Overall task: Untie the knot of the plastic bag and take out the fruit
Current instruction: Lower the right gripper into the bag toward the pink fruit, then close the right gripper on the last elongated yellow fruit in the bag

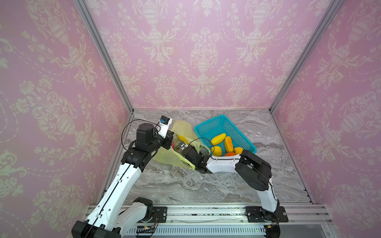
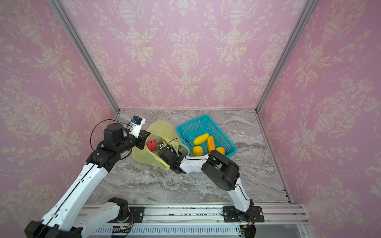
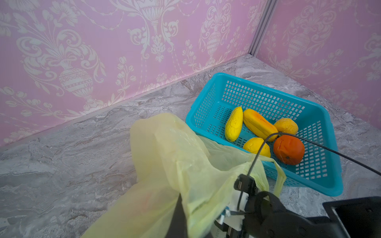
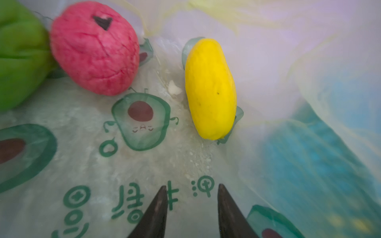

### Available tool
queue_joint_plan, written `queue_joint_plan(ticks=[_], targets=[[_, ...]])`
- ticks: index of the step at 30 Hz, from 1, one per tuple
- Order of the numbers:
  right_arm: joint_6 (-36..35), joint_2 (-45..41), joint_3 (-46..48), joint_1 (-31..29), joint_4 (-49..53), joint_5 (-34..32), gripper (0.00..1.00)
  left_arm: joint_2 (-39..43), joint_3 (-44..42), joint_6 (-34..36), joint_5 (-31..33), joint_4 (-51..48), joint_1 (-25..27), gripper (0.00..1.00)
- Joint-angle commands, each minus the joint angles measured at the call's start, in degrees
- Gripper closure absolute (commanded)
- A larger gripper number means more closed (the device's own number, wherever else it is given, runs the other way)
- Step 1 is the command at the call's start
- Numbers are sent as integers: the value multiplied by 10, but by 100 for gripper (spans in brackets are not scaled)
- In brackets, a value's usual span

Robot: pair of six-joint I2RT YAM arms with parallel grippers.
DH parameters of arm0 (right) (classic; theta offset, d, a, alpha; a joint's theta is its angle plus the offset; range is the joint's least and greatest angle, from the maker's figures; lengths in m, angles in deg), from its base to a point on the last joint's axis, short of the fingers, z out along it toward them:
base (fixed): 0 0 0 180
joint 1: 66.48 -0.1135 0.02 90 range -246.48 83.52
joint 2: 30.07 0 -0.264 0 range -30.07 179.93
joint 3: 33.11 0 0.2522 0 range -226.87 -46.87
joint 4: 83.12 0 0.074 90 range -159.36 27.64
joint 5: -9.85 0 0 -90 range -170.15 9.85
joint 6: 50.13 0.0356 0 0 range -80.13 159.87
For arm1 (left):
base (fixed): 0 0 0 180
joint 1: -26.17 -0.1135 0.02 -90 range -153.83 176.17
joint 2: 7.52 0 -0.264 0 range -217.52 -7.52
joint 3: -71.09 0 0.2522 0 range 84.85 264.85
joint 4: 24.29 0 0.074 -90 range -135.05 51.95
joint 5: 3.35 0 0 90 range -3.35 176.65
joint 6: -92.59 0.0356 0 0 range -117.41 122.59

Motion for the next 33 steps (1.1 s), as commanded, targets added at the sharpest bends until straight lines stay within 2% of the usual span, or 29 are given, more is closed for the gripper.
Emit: queue_joint_plan(ticks=[1, 4, 7, 13, 15, 20, 25, 28, 33], targets=[[-56, -26, 32, -47, -153, 6, 60, 27, -14, -11, -34, 31, -4, 100], [-79, 5, -9, -72, -148, -10, 59, 51, -27, -14, -59, 49, -4, 100], [-56, 41, -70, -74, -82, -15, 60, 72, -41, -14, -62, 63, -3, 100], [7, 107, -190, -72, 55, -132, 41, 72, -45, -17, -78, 68, -3, 100], [33, 118, -211, -70, 87, -170, 39, 69, -43, -18, -79, 67, -2, 100], [89, 125, -214, -54, 121, -190, 43, 70, -44, -16, -67, 65, -2, 100], [149, 108, -174, -35, 134, -189, 47, 67, -42, -14, -51, 61, -2, 100], [172, 100, -153, -30, 136, -194, 37, 65, -40, -13, -50, 60, -2, 100], [205, 110, -156, -15, 158, -181, 36, 66, -41, -14, -53, 60, -2, 100]])
